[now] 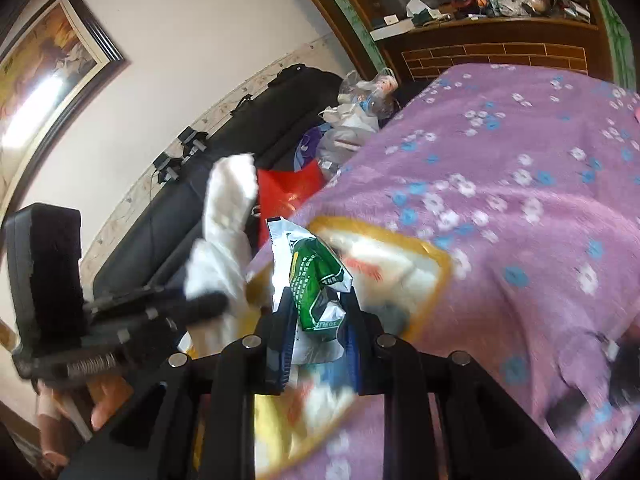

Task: Organize soft objects
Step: 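Carry the white towel and green packet into the foam box and release both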

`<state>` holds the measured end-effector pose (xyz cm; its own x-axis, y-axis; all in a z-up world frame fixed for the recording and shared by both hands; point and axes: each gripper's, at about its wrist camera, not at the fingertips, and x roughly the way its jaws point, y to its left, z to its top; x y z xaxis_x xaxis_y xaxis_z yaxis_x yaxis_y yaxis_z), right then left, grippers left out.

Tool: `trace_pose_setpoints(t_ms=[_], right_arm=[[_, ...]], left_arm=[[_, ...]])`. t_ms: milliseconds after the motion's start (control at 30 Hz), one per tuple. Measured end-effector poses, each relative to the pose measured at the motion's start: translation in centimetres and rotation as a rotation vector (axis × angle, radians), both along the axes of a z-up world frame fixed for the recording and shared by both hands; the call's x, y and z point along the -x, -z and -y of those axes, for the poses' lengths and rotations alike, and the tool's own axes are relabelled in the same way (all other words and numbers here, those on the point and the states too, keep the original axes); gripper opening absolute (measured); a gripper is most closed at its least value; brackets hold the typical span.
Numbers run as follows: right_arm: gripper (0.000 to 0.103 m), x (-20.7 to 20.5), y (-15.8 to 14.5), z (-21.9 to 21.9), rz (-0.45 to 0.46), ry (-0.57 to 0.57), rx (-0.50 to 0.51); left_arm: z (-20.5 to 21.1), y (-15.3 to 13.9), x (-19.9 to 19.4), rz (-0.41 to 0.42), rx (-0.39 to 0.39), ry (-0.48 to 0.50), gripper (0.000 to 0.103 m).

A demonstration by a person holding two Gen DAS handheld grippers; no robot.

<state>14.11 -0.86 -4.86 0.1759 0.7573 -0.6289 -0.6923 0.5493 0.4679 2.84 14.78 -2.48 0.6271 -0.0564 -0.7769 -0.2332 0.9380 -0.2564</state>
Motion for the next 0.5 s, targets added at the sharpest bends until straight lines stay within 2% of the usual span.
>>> trace_pose_setpoints(t_ms=[133,233,300,333,367,433,500], right_arm=[[0.021,-0.2,2.6,-2.1,0.007,0.001,0.037],[0.022,0.0,3.8,-2.6,0.034,0.014,0.078],[0.023,0.1,4.4,-2.7,0.022,0.007,0.074],[0.023,0.1,4.4,-2.7,0.021,0.013,0.07],[0.026,0.1,4.3,-2.7,0.022,0.015,0.062],[0.033,0.3,3.9,-2.3,0.033,0.022,0.031],[0.051,0.3,3.5,-1.9,0.052,0.045,0.019]], left_arm=[[-0.4,3.2,-1.2,-0.067,-0.022,0.003,0.036],[-0.2,4.0,-0.8,-0.045,-0.033,-0.015,0.042],[-0.2,4.3,-0.4,-0.009,-0.024,-0.019,0.054],[-0.3,4.4,-0.3,0.0,-0.02,-0.024,0.066],[-0.3,4.6,-0.1,0.011,-0.018,-0.038,0.074],[-0.1,4.6,0.6,0.027,-0.036,-0.076,0.077],[0.2,4.1,1.4,0.049,-0.046,-0.111,0.083]])
